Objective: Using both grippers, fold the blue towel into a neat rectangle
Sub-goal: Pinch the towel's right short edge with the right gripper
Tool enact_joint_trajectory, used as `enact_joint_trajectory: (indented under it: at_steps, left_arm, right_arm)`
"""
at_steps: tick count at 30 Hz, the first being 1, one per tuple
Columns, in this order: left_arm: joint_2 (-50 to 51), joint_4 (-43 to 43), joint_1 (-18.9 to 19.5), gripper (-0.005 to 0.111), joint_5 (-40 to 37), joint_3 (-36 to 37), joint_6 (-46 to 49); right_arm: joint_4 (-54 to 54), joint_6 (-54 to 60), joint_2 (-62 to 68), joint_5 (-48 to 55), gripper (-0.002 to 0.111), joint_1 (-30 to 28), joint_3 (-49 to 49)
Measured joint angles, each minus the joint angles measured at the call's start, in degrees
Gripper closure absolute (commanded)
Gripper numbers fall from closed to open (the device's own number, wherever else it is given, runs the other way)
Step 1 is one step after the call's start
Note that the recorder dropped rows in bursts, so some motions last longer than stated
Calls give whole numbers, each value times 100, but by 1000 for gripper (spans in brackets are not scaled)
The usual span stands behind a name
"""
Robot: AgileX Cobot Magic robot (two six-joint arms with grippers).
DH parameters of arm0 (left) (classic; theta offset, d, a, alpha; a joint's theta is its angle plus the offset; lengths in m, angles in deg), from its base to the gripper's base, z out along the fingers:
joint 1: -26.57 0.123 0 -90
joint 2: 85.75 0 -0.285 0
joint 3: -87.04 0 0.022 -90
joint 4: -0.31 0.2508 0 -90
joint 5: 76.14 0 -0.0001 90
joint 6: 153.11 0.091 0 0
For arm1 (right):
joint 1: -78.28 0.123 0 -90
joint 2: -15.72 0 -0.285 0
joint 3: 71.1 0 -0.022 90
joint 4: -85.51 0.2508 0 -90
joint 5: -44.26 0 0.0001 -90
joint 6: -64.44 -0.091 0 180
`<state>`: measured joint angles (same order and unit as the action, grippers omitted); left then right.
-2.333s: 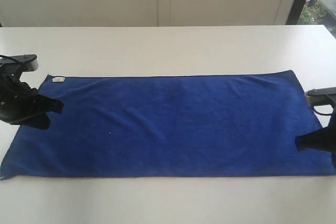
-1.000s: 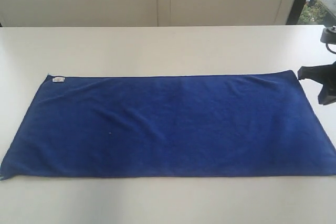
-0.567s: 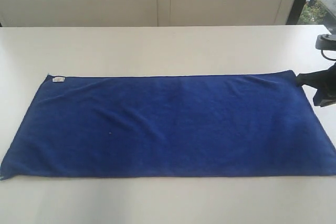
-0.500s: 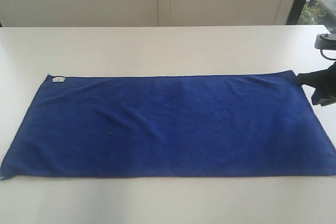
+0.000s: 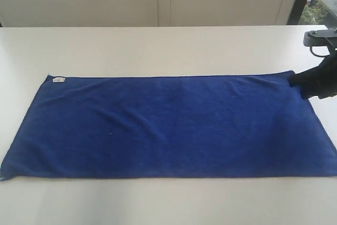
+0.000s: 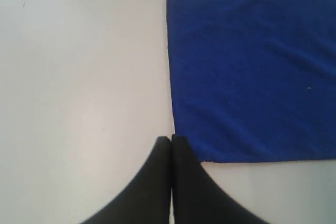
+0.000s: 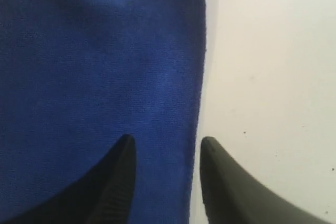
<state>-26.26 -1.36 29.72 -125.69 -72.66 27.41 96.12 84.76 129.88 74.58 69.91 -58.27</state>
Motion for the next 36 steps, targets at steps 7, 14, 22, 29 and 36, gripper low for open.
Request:
enact_joint_trajectory:
  at_steps: [7, 14, 22, 29, 36]
  left_arm:
    - [0, 0, 0, 107, 0, 0, 0]
    - [0, 0, 0, 107, 0, 0, 0]
    - [0, 0, 0, 107, 0, 0, 0]
    - [0, 0, 0, 107, 0, 0, 0]
    - [0, 0, 0, 107, 0, 0, 0]
  right_arm:
    - [-138, 18, 222, -172, 69, 0, -4]
    - [-172, 18, 456, -172, 69, 0, -4]
    - [-351, 18, 456, -59, 69, 0, -4]
    - [-387, 18, 523, 65, 69, 0, -4]
    - [-387, 18, 607, 103, 71, 0, -36]
